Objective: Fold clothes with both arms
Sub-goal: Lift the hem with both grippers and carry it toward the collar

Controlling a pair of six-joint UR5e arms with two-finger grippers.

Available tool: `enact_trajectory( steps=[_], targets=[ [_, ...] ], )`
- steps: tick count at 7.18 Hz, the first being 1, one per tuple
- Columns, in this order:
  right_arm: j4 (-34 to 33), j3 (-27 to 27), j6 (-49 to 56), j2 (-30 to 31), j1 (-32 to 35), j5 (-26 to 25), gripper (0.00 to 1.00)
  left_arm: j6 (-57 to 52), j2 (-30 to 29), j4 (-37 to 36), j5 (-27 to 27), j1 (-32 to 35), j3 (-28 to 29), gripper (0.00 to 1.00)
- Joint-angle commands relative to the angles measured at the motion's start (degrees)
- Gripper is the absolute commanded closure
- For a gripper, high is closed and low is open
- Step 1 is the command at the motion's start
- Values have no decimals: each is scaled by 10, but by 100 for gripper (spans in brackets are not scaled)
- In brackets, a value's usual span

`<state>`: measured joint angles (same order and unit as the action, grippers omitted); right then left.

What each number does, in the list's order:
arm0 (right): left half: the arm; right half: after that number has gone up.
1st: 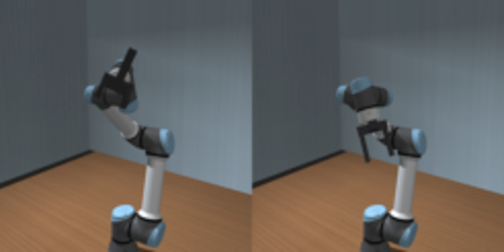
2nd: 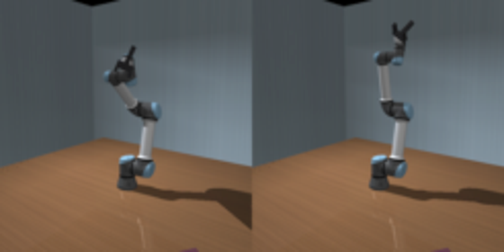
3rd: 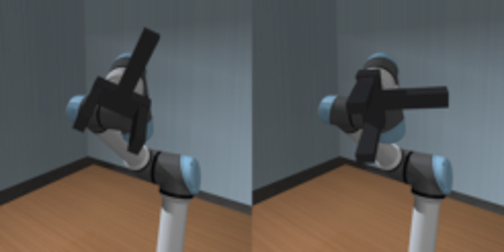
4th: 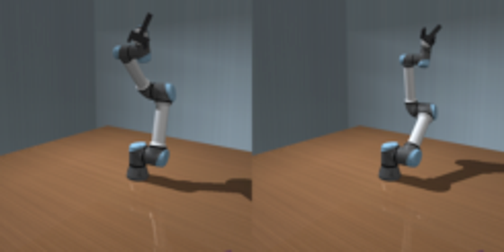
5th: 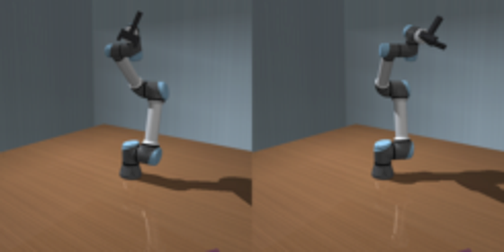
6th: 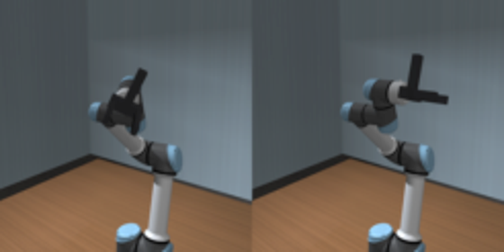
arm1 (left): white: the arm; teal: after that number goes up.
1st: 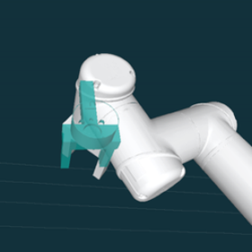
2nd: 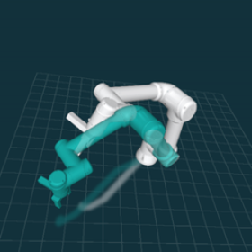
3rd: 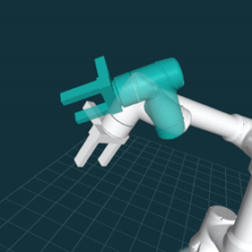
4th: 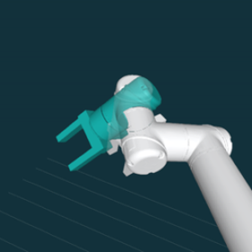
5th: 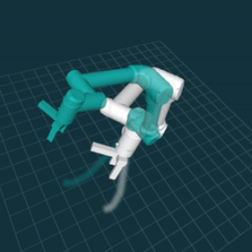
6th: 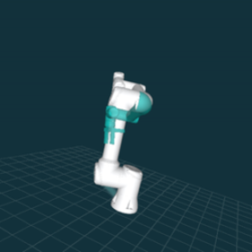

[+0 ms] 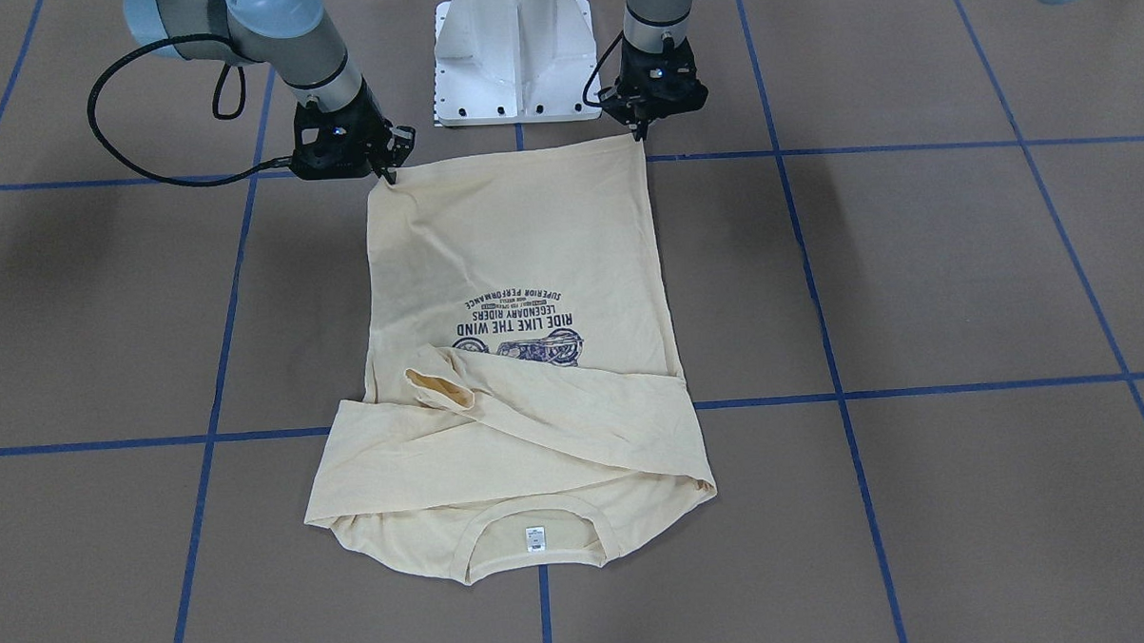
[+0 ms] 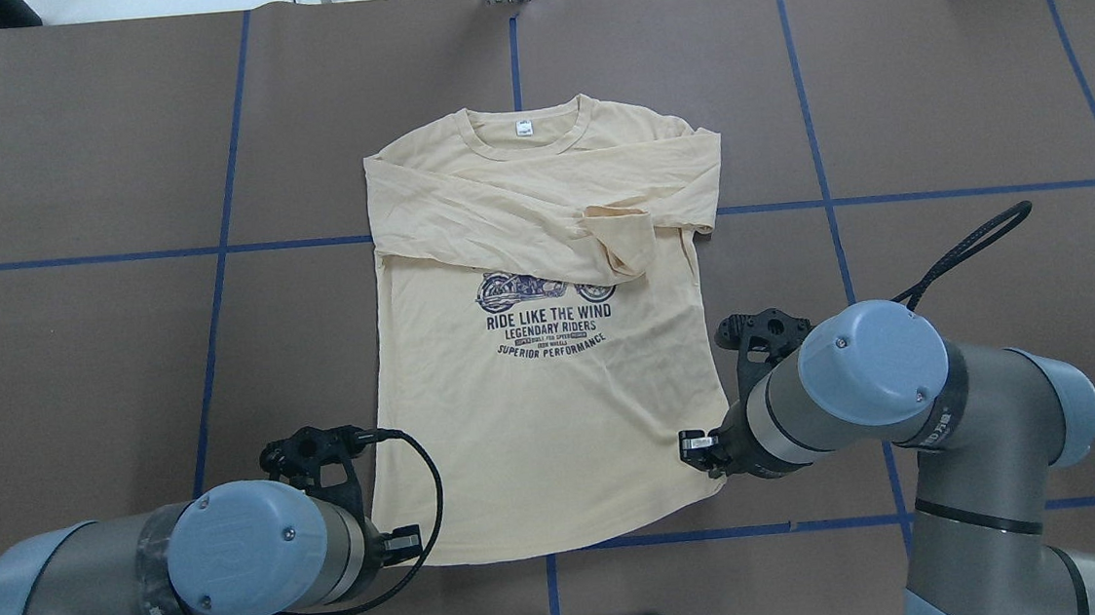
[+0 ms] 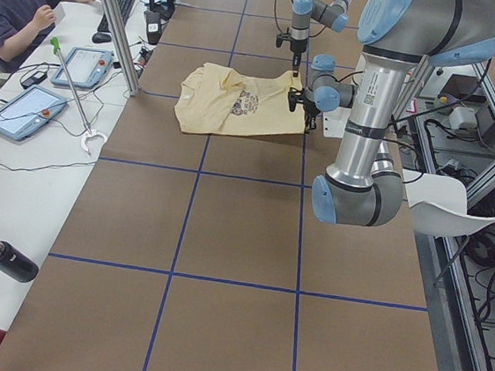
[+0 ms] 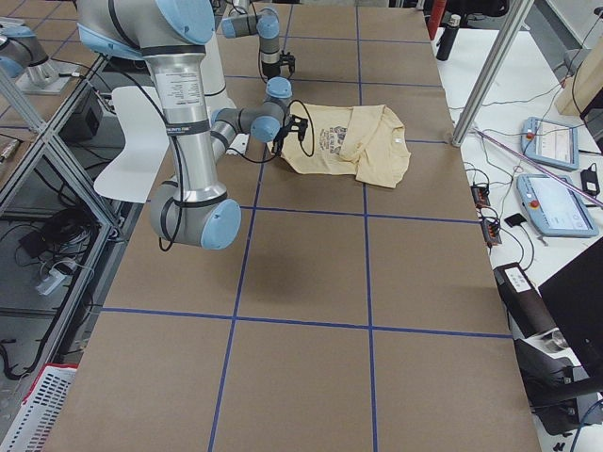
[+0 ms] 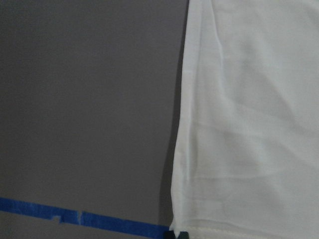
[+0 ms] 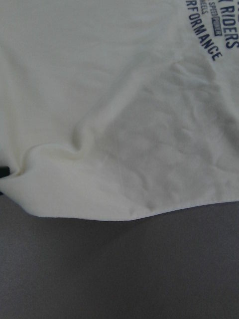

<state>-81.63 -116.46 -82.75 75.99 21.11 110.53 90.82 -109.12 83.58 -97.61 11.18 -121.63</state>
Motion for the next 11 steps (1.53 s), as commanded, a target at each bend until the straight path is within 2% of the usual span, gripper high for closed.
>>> enact_trajectory(
  steps=[1, 3, 4, 6, 7, 9, 11],
  targets=[
    [-4, -12, -25, 15, -8, 35, 100, 0, 3, -64, -13, -6, -51, 100],
    [-4, -25, -76, 23, -40, 82, 100, 1, 1, -83, -22, -45, -55, 100],
    [-4, -29, -97, 24, -46, 126, 100, 2, 2, -83, -22, -61, -55, 100],
    [-1, -42, -138, 20, -65, 130, 100, 8, -2, -83, -25, -84, -57, 100],
    [0, -44, -138, 15, -40, 132, 100, 2, 0, -83, -25, -72, -73, 100],
    [0, -28, -115, -14, 50, 133, 100, -35, -8, -83, -30, 6, -76, 100],
    [0, -7, -57, -19, 136, 135, 100, -129, -23, -83, -98, 142, -73, 100]
  ],
)
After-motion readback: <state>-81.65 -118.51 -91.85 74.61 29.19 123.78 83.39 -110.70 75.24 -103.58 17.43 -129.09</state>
